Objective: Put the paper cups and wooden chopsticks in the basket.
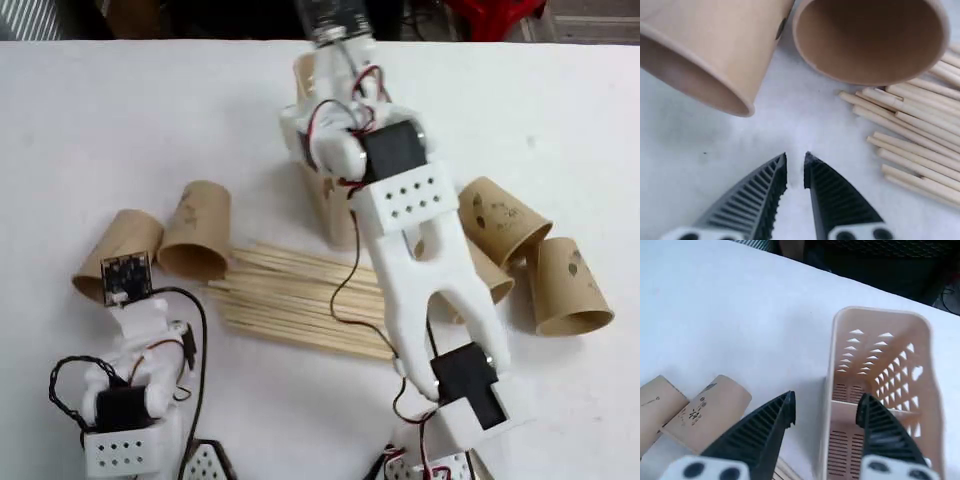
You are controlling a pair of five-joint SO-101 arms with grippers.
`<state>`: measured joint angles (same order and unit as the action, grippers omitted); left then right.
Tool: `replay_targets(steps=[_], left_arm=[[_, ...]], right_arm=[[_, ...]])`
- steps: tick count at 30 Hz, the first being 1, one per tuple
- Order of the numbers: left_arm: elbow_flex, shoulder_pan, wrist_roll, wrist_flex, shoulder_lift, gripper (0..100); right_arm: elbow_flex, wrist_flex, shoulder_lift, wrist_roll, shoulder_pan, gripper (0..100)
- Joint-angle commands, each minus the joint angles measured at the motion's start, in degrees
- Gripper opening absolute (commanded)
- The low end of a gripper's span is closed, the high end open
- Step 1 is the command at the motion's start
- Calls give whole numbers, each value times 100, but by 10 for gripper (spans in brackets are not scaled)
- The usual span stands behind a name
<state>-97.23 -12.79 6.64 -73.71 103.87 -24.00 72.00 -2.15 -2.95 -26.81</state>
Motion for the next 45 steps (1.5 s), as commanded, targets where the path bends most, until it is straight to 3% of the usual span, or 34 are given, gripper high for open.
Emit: replay_targets(steps=[1,14,19,21,24,32,45], left_arm=[[9,-48,53,-18,57,81],[9,-48,53,-18,57,81],[9,-48,53,-18,57,81],[9,-48,53,-18,57,81],[9,-48,53,-18,57,81],[9,-48,53,-18,57,81],[9,-48,53,-18,57,81]], right_arm=[[-202,-110,-66,-237,-189,219],[-158,-541,-1042,-237,57,218],[-185,-470,-1086,-334,57,63],[-211,-453,-1077,-993,13,11],[-167,-207,-945,-1908,-92,16],[-176,180,-198,-2681,-154,18],[-97,1024,268,-4730,-409,18]])
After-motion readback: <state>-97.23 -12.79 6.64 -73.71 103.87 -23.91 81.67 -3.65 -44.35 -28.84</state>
